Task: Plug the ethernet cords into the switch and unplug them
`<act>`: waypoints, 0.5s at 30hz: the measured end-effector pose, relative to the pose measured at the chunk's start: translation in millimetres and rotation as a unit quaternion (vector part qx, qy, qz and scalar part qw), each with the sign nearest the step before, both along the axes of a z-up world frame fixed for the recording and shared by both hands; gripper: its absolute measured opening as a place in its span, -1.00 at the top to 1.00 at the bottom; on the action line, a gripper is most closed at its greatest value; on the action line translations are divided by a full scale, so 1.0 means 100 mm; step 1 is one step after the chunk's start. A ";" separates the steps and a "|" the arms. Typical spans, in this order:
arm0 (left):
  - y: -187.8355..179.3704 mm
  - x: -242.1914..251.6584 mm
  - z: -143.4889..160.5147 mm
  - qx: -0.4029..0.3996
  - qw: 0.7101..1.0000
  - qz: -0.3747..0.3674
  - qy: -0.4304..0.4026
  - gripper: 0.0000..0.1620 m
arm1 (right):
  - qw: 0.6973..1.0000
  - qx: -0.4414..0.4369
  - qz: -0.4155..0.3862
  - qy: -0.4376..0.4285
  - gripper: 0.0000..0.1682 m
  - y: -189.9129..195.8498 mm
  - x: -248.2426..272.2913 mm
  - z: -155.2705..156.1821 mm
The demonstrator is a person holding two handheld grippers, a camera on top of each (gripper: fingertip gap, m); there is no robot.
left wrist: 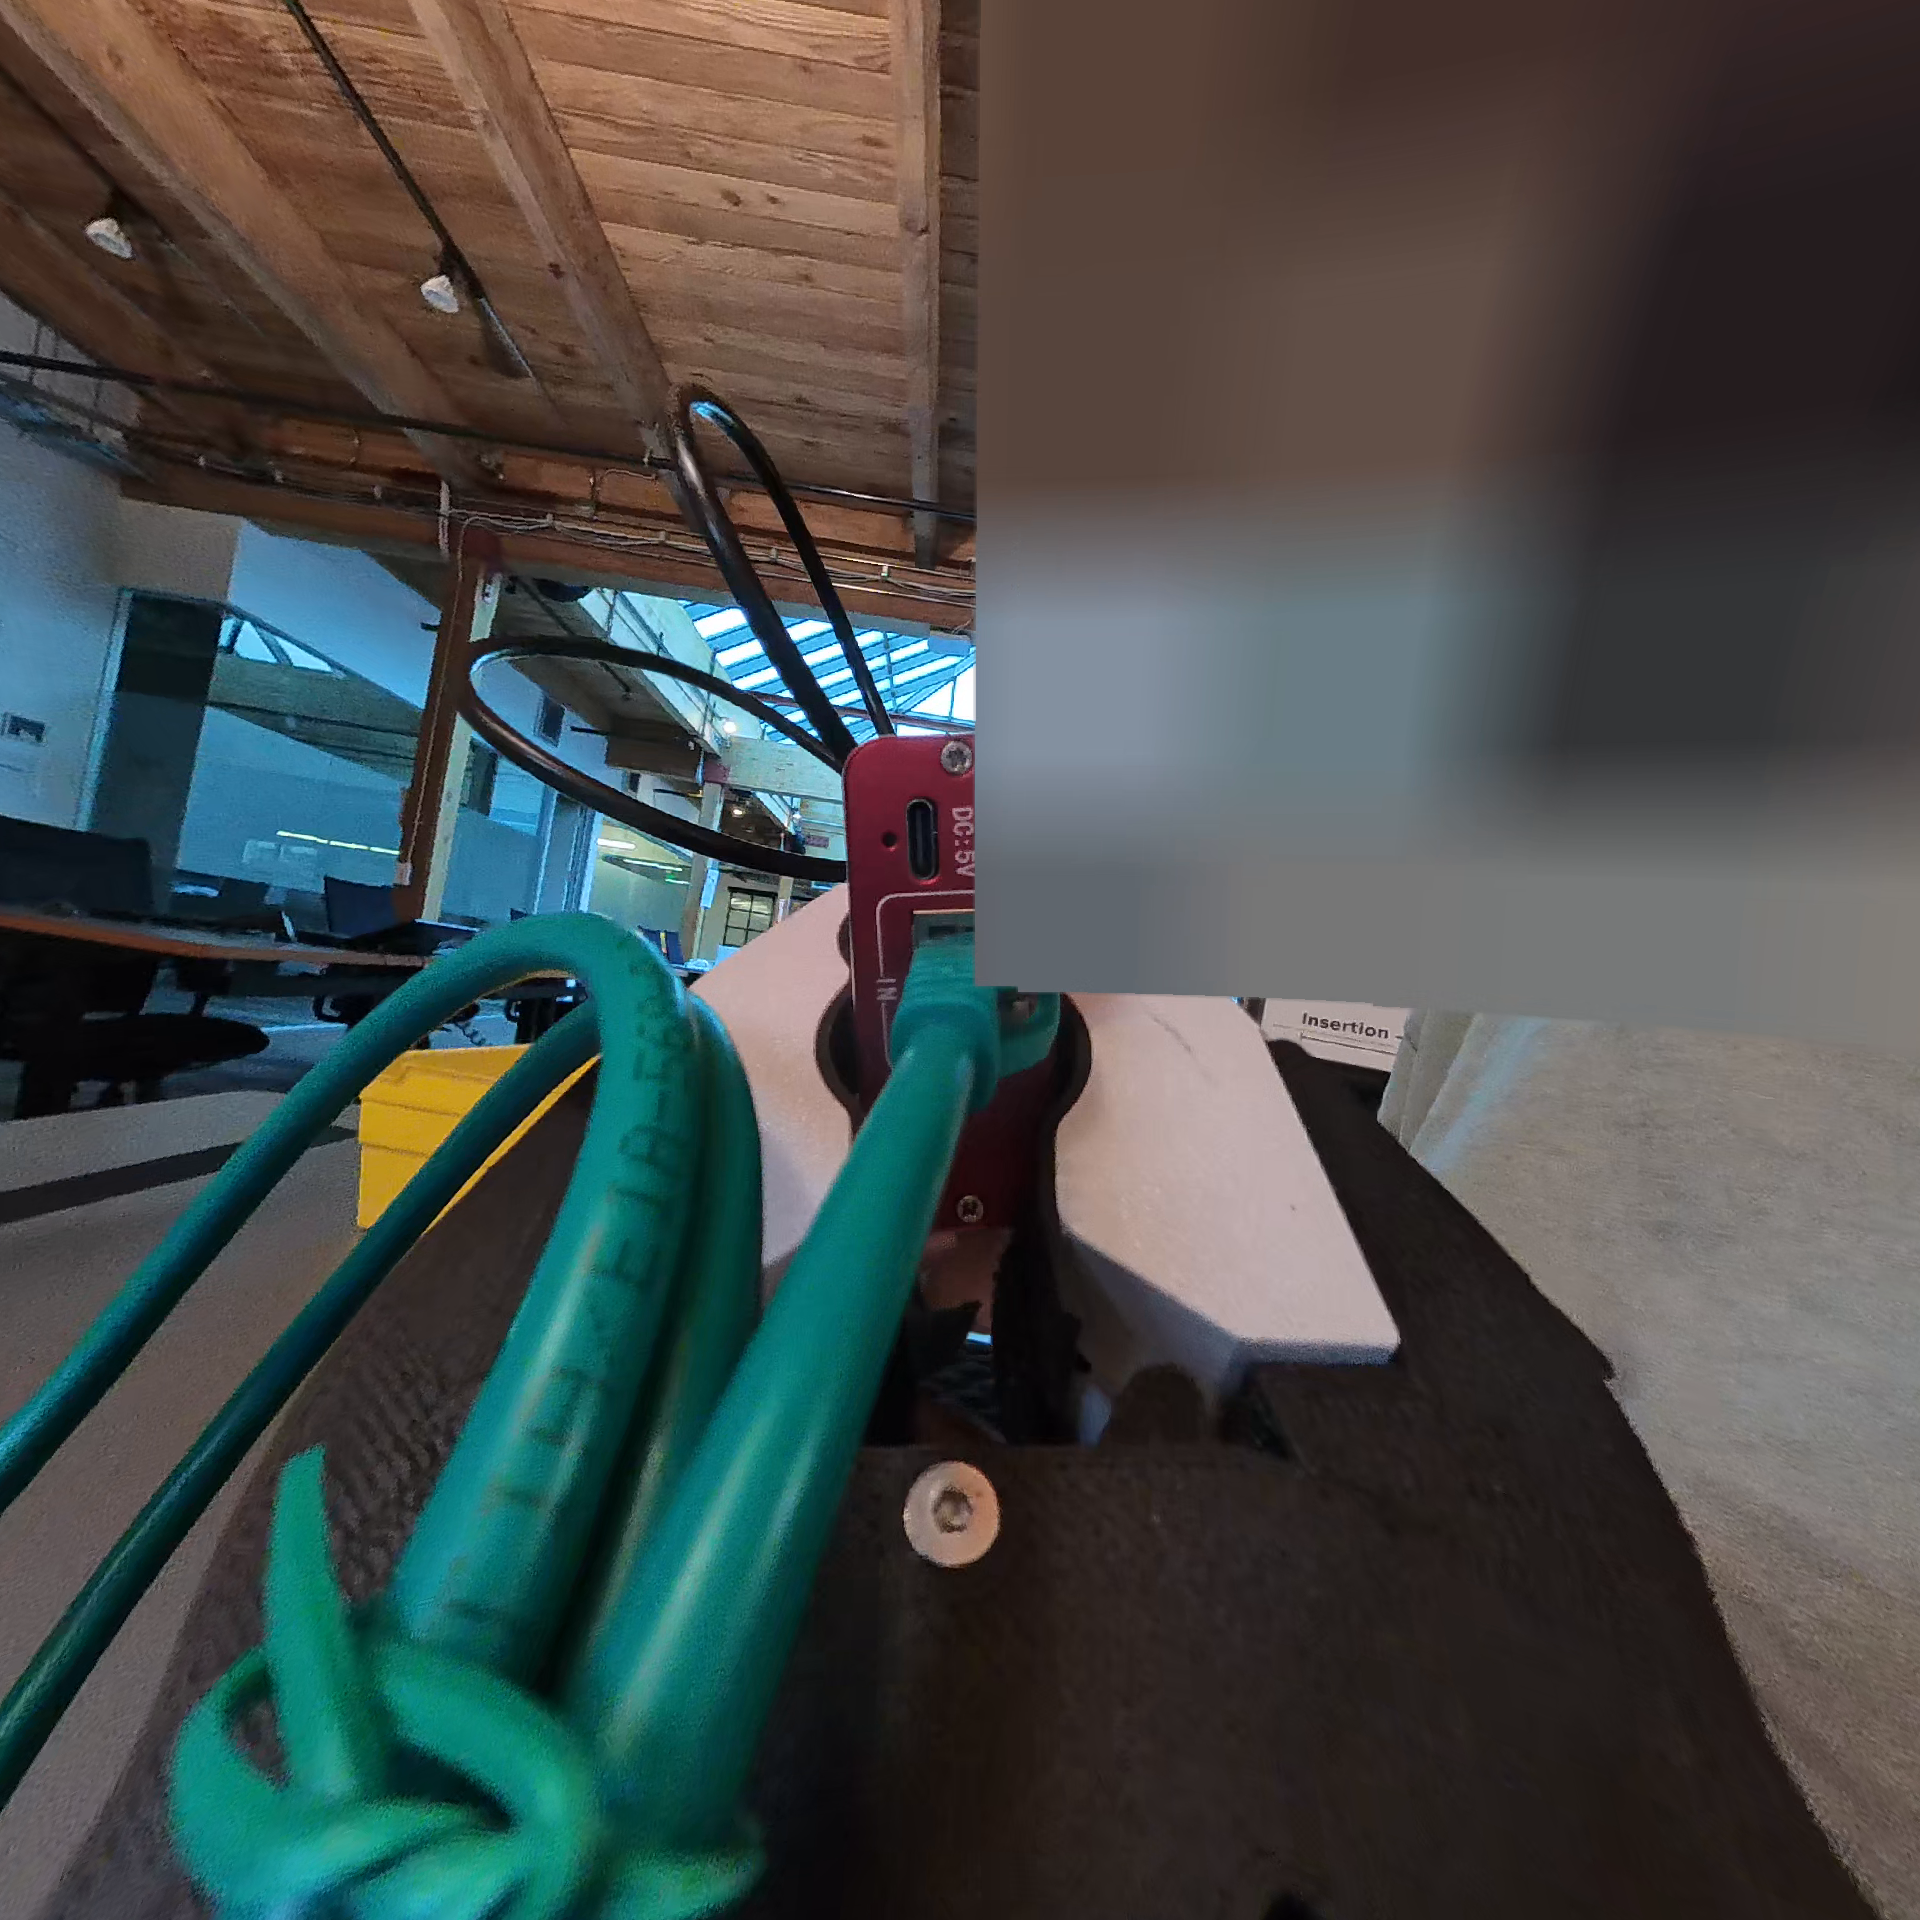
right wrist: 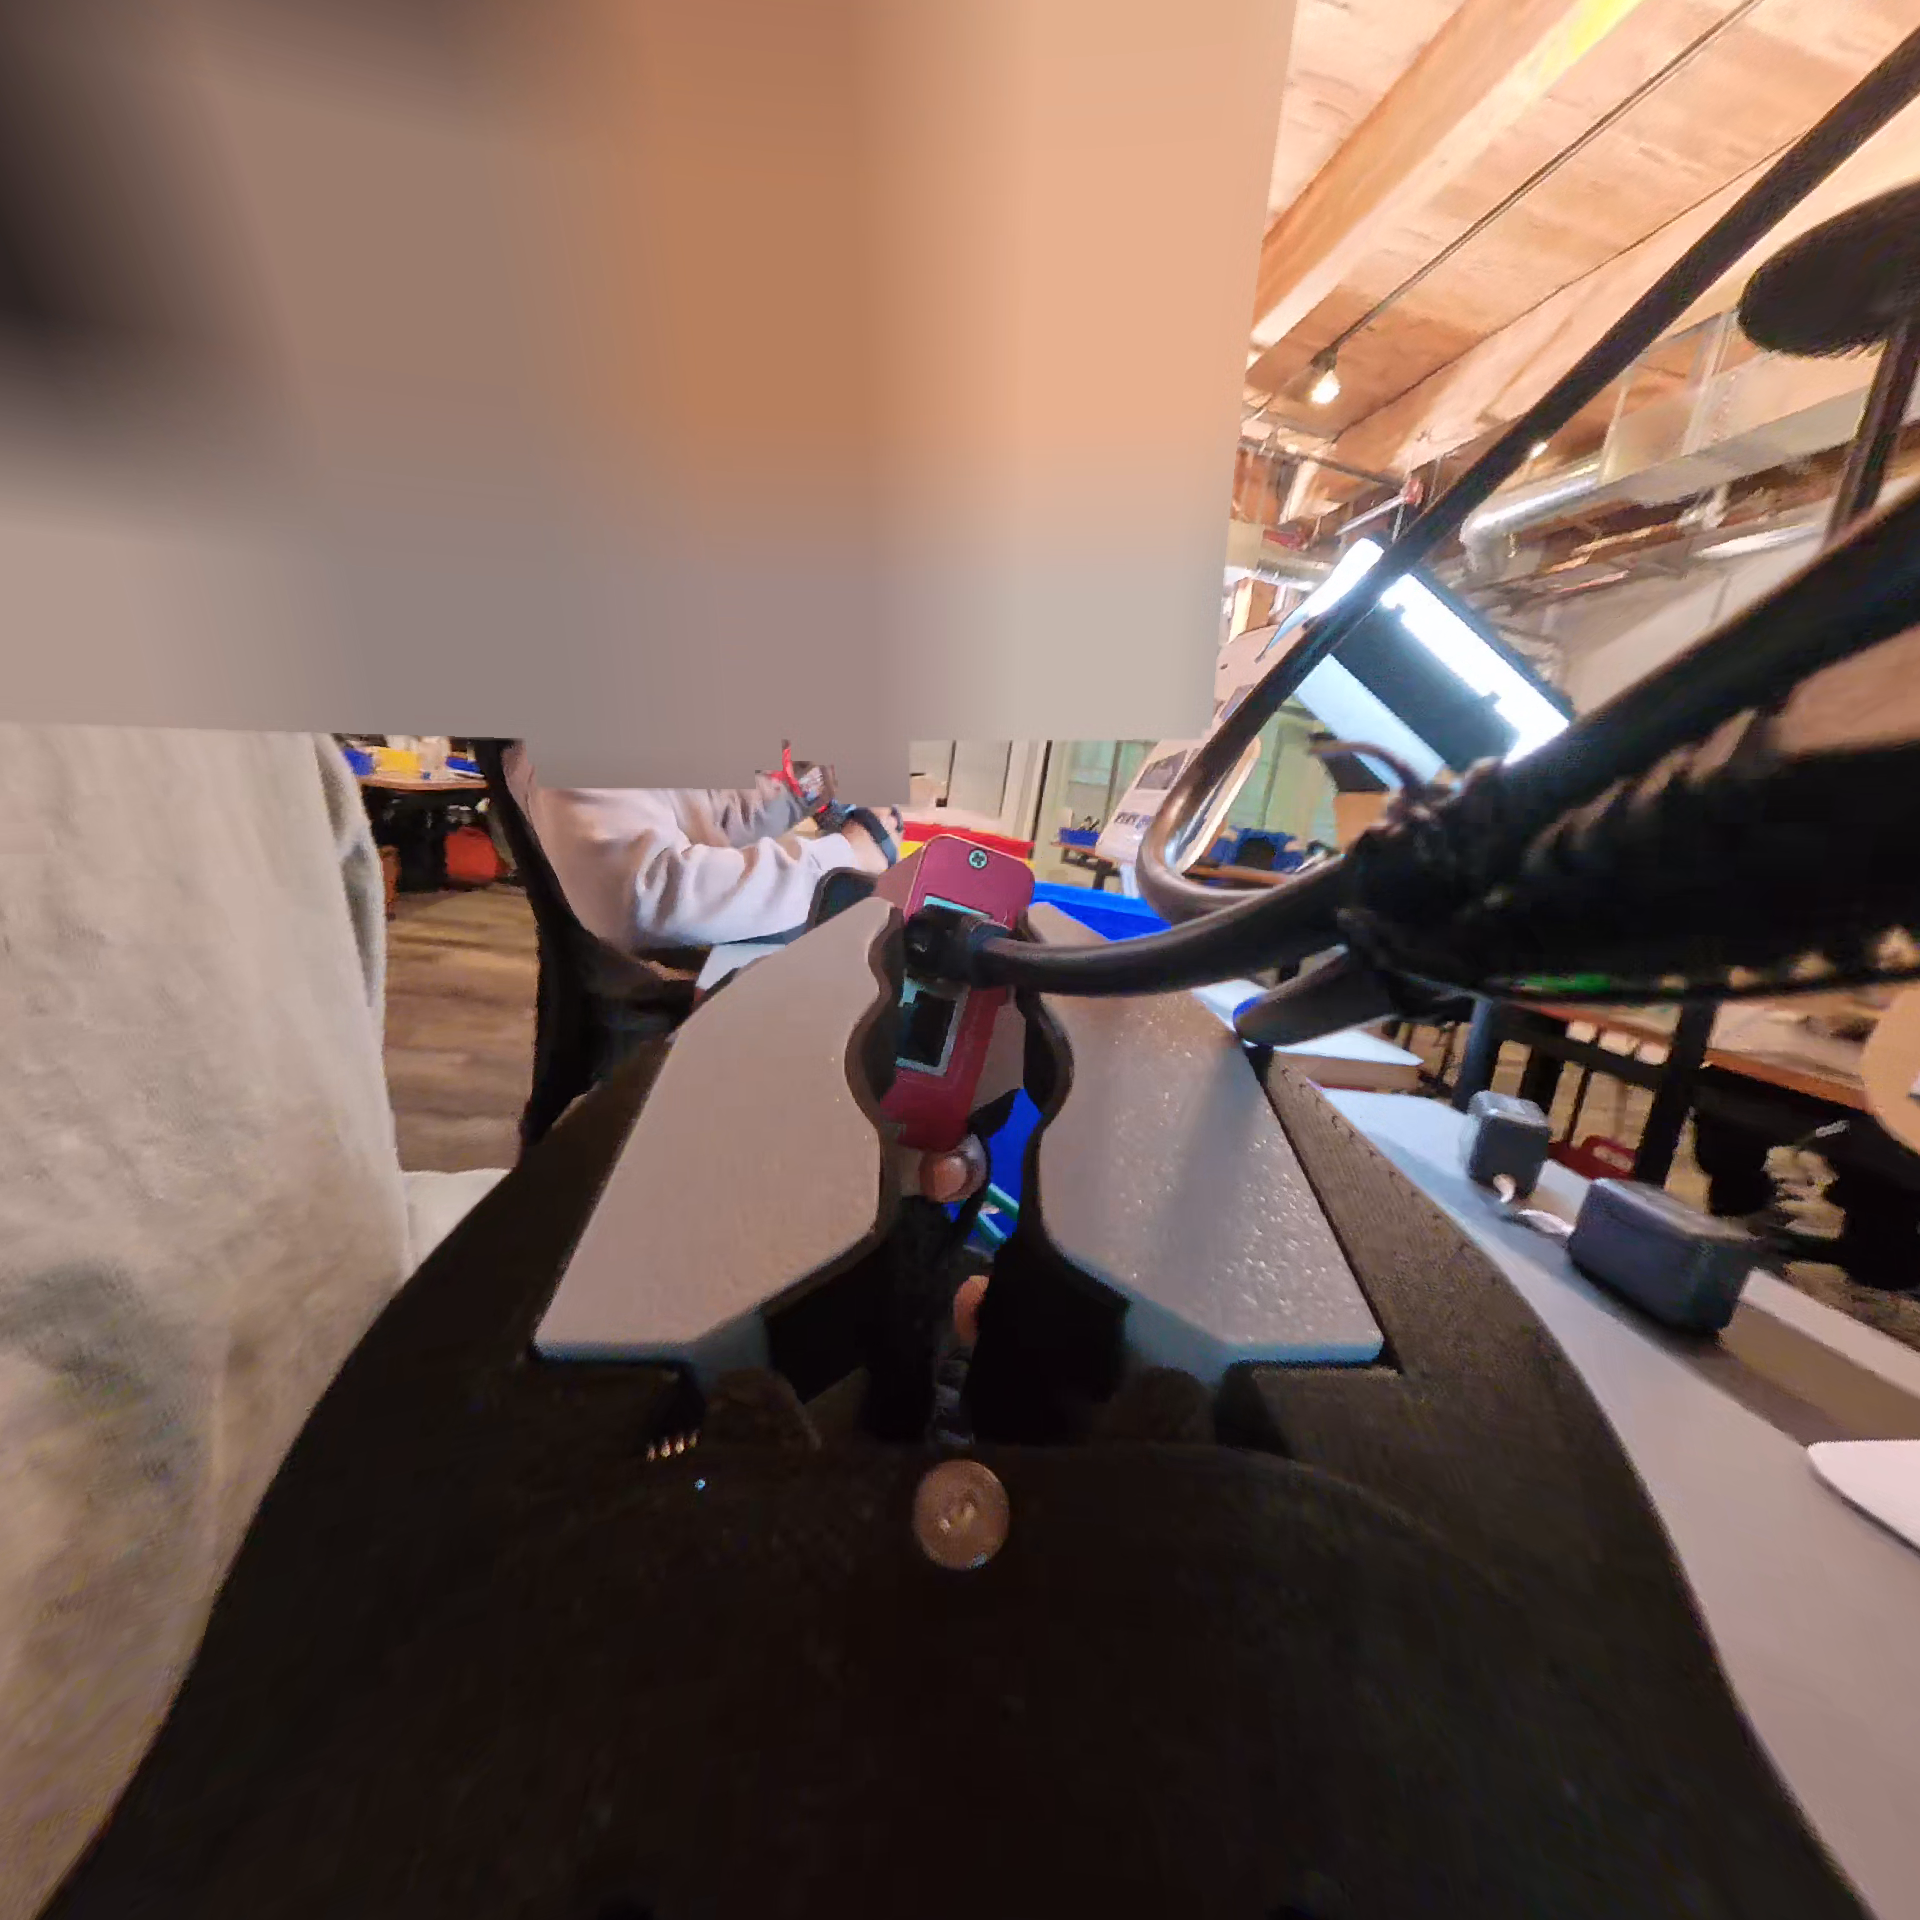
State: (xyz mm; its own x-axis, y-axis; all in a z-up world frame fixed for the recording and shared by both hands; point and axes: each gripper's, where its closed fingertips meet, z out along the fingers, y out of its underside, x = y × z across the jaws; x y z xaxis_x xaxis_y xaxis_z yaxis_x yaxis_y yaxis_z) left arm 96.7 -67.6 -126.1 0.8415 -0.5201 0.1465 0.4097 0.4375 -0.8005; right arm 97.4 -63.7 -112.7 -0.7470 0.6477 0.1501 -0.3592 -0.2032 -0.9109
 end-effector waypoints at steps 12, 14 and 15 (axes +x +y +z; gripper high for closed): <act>0.02 0.00 -0.02 -0.006 1.000 0.018 0.020 0.64 | 0.996 0.026 0.017 -0.080 0.78 0.05 0.03 -0.08; 0.03 -0.01 -0.03 -0.008 0.999 0.028 0.025 0.64 | 0.996 0.020 0.021 -0.084 0.78 0.06 0.02 -0.08; 0.03 -0.01 -0.03 -0.010 0.999 0.032 0.030 0.64 | 0.996 0.020 0.021 -0.089 0.78 0.06 0.02 -0.09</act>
